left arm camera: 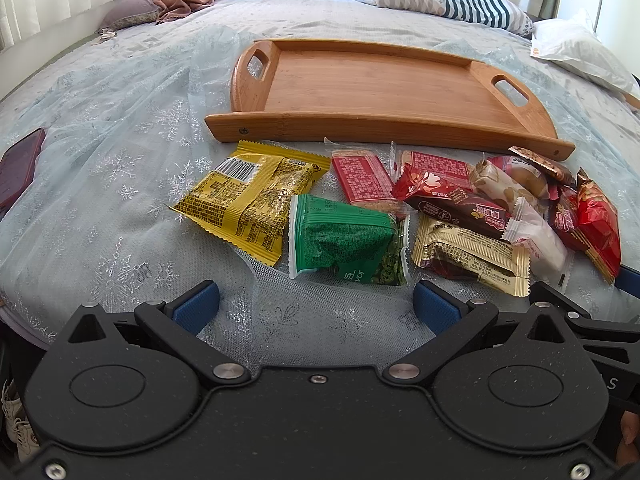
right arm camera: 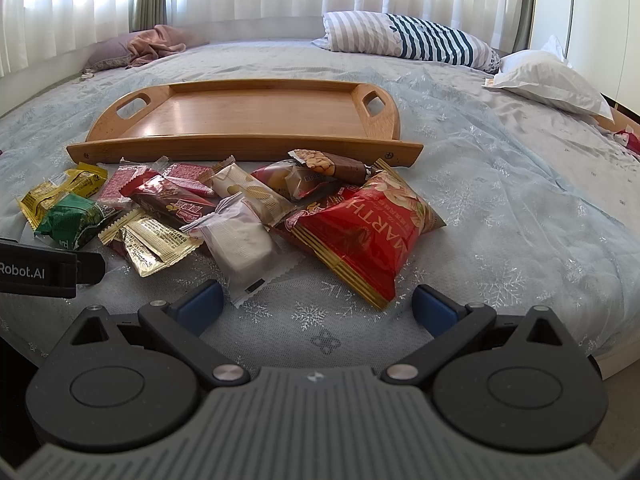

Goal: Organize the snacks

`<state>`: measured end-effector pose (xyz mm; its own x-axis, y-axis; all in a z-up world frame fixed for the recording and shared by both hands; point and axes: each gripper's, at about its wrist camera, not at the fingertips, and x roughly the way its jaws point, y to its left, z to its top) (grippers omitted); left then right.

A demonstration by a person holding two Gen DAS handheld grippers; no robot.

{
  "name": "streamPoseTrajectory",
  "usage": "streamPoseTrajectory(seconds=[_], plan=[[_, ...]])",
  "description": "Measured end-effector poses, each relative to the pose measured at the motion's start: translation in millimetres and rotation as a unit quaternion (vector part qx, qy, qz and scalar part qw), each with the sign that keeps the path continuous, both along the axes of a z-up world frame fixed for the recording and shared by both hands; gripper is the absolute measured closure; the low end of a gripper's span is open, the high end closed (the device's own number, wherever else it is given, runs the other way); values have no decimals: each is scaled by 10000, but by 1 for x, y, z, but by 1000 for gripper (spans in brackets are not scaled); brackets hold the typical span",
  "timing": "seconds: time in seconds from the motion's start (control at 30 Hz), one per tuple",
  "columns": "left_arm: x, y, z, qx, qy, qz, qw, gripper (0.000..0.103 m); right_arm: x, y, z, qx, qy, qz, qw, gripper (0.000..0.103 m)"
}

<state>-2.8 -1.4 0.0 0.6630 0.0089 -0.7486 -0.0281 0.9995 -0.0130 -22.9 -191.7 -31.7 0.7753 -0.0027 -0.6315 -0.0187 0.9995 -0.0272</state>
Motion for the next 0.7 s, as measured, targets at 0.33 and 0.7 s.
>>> streamPoseTrajectory(seconds=[0.33,0.7], plan=[[2,3,3,-50,87,-57,9999,0,-1,-3,4,-2,79,-3,10000,0],[8,9,-1,-183,126,-125,9997,0,1,-5,6,-107,94,260,9996,0]])
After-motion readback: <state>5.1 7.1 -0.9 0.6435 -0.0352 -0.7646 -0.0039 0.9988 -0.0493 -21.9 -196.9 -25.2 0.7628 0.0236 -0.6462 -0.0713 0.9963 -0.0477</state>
